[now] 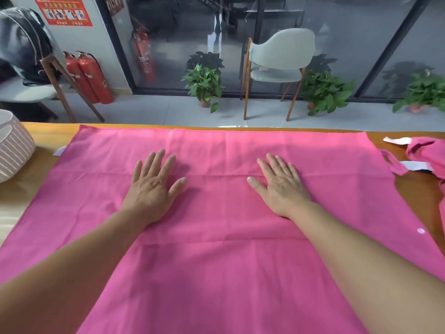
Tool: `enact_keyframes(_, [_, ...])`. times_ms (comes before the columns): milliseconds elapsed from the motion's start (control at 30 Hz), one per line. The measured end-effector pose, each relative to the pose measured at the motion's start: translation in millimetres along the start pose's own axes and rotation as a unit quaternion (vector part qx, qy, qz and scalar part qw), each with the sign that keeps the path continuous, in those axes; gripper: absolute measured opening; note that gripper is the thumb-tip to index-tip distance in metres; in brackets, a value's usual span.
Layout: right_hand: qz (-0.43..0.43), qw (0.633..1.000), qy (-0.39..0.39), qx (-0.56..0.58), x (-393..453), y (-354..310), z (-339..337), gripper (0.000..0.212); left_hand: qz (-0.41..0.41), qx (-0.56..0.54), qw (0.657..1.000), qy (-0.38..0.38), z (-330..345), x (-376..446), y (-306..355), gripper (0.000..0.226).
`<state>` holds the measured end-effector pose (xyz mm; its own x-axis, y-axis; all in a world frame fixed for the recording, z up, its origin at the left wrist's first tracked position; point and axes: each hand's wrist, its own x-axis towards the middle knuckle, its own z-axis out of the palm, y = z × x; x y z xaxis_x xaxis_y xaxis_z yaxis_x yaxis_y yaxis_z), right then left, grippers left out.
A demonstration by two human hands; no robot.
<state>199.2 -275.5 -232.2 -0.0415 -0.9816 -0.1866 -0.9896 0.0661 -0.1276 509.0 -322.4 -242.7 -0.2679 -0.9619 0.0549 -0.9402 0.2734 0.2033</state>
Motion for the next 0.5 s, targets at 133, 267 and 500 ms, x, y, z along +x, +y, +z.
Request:
enact_keyframes(133, [-0.011,0.997,0.07,0.038,-28,-18,-11,0.081,0.013,-0.054,0.996,0.076,-17,-24,43,0.078])
enact_keyframes(267, [-0.063,0.988,0.124,0.074,-108,-53,-1,0.082,0.13,-0.048,0.989,0.046,-7,-103,83,0.075])
enact_keyframes(500, [-0.023,0.998,0.058,0.01,-189,-38,48,0.093,0.143,0.033,0.988,-0.05,8,-181,78,0.085])
